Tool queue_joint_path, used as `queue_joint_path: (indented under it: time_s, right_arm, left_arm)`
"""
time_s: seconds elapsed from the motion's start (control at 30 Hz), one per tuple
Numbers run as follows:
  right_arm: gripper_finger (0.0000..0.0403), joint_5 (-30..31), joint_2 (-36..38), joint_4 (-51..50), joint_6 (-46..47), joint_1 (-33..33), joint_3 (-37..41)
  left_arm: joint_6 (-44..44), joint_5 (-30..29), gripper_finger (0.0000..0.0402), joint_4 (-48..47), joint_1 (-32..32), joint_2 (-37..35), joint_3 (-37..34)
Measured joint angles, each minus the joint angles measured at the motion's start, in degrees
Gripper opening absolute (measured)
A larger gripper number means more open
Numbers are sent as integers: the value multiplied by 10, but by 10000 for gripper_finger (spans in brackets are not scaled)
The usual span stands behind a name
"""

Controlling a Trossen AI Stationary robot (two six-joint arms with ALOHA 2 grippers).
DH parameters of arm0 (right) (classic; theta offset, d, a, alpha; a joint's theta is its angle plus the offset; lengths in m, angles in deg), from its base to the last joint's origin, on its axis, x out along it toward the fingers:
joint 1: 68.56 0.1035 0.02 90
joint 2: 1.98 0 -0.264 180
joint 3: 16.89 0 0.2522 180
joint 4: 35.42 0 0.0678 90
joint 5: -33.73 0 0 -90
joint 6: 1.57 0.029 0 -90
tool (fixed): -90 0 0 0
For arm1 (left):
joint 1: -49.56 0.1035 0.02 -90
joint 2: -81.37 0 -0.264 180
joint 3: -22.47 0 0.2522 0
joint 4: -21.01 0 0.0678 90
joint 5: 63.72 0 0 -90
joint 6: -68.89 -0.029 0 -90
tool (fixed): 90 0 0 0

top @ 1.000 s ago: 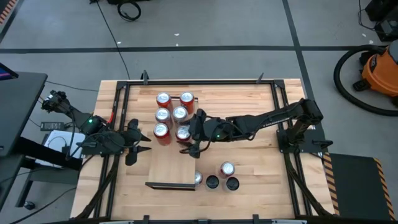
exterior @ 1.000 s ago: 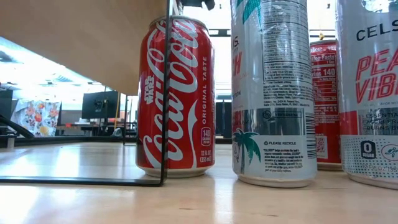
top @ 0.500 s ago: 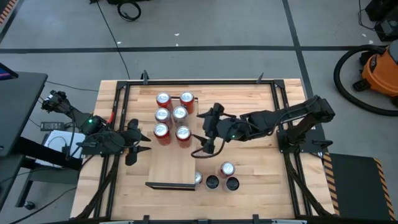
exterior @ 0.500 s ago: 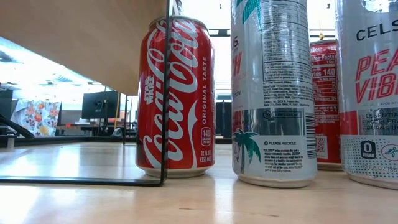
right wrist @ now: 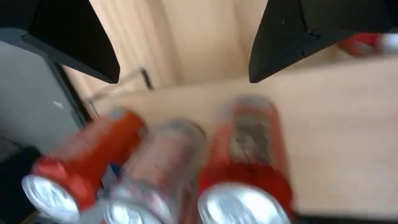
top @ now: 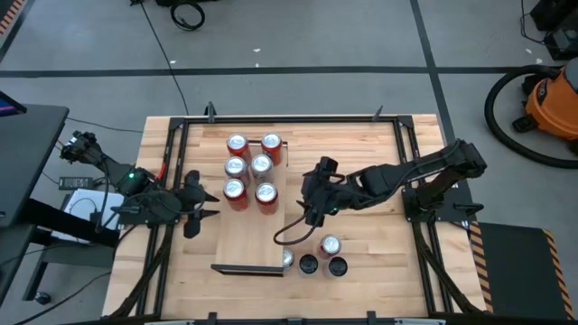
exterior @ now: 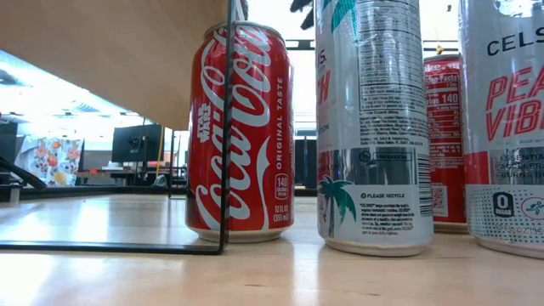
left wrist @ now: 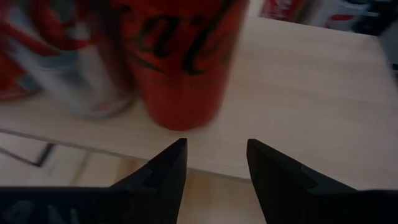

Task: Place canned beverage on shelf
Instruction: Put the left white yellow soda can on the shelf

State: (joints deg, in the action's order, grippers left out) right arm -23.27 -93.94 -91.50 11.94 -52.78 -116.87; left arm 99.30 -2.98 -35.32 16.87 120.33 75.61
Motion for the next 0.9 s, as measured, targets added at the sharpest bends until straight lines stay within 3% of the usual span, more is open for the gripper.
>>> queue_joint_path:
  time_s: [0.27, 0.43, 0.9]
  right_arm:
    - [363, 13, 0, -6, -16, -63, 40]
    - [353, -8, 0, 16, -35, -98, 57]
    - [348, -13, 0, 42, -77, -118, -3]
  left_arm:
    - [5, -124, 178, -27, 0, 0, 0]
    - [5, -165, 178, -31, 0, 0, 0]
    - [3, -176, 178, -31, 0, 0, 0]
